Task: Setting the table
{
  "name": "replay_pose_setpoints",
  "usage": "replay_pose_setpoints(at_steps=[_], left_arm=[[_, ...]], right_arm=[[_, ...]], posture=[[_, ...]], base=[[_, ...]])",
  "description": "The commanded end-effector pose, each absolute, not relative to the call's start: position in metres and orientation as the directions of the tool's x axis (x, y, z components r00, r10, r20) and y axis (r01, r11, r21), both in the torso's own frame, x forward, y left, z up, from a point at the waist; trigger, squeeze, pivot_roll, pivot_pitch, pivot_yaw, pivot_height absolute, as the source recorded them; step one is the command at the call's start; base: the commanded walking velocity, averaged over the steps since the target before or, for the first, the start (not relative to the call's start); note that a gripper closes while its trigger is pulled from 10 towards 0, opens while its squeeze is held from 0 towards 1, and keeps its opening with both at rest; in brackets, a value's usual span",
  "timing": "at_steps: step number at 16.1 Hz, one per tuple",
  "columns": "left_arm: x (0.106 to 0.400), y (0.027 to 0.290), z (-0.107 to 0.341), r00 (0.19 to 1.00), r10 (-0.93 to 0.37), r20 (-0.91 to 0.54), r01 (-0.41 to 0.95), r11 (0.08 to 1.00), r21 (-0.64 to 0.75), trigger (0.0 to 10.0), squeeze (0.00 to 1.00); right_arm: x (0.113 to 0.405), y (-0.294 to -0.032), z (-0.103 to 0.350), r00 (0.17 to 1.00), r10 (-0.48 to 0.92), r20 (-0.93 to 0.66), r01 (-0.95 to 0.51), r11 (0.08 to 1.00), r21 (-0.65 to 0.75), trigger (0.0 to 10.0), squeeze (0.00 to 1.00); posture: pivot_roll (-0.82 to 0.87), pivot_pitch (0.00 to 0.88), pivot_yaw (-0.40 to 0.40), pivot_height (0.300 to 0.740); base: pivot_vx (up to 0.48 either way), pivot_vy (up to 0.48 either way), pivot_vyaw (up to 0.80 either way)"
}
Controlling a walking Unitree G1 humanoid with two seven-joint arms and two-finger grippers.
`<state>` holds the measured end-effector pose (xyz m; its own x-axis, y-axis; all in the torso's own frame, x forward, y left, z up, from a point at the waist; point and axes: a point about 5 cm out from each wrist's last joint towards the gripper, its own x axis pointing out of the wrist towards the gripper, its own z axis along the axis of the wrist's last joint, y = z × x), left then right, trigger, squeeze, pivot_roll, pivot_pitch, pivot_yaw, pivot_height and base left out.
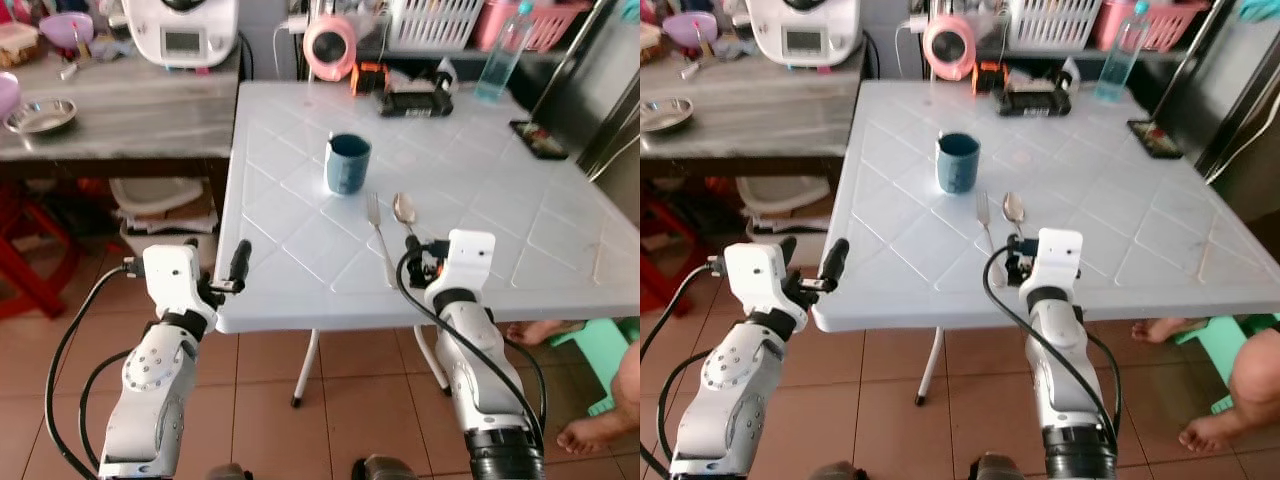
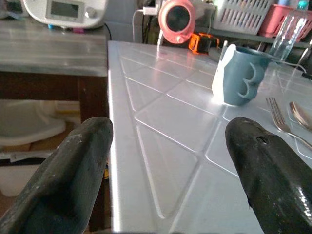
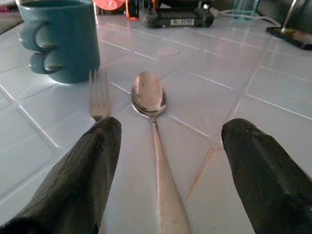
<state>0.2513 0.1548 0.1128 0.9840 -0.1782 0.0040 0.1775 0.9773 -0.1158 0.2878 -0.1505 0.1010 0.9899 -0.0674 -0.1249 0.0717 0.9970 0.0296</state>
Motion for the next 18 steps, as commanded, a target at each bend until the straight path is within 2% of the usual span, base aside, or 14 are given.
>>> replay_pose_setpoints(at_steps=[1,9,12,16,18], left_arm=[[0.2504,0.1536,0.1166,0.981,-0.192,0.023,0.193,0.975,-0.114,10.0,0.00],[0.2510,0.1553,0.1147,0.983,-0.185,0.016,0.186,0.976,-0.112,10.0,0.00],[0.2517,0.1569,0.1149,0.987,-0.159,0.018,0.161,0.981,-0.111,10.0,0.00],[0.2509,0.1570,0.1136,0.987,-0.161,0.009,0.161,0.980,-0.114,10.0,0.00],[0.2495,0.1563,0.1124,0.986,-0.169,0.001,0.168,0.979,-0.115,10.0,0.00]], right_arm=[[0.2901,-0.1510,0.1031,0.990,-0.070,-0.123,0.074,0.997,0.028,10.0,0.00],[0.2919,-0.1504,0.1034,0.991,-0.060,-0.118,0.062,0.998,0.016,10.0,0.00],[0.2932,-0.1457,0.1078,0.996,-0.023,-0.091,0.022,1.000,-0.008,10.0,0.00],[0.2928,-0.1450,0.1041,0.994,-0.023,-0.111,0.021,1.000,-0.013,10.0,0.00],[0.2927,-0.1456,0.1020,0.992,-0.029,-0.120,0.028,1.000,-0.008,10.0,0.00]], posture=[[0.04,0.000,-0.016,0.740],[0.04,0.000,-0.020,0.740],[0.04,0.000,-0.019,0.740],[0.04,0.000,-0.019,0.740],[0.04,0.000,-0.019,0.740]], base=[[0.251,0.000,-0.70],[0.287,0.000,-0.05],[0.000,0.000,0.00],[0.000,0.000,0.62],[0.000,0.000,0.00]])
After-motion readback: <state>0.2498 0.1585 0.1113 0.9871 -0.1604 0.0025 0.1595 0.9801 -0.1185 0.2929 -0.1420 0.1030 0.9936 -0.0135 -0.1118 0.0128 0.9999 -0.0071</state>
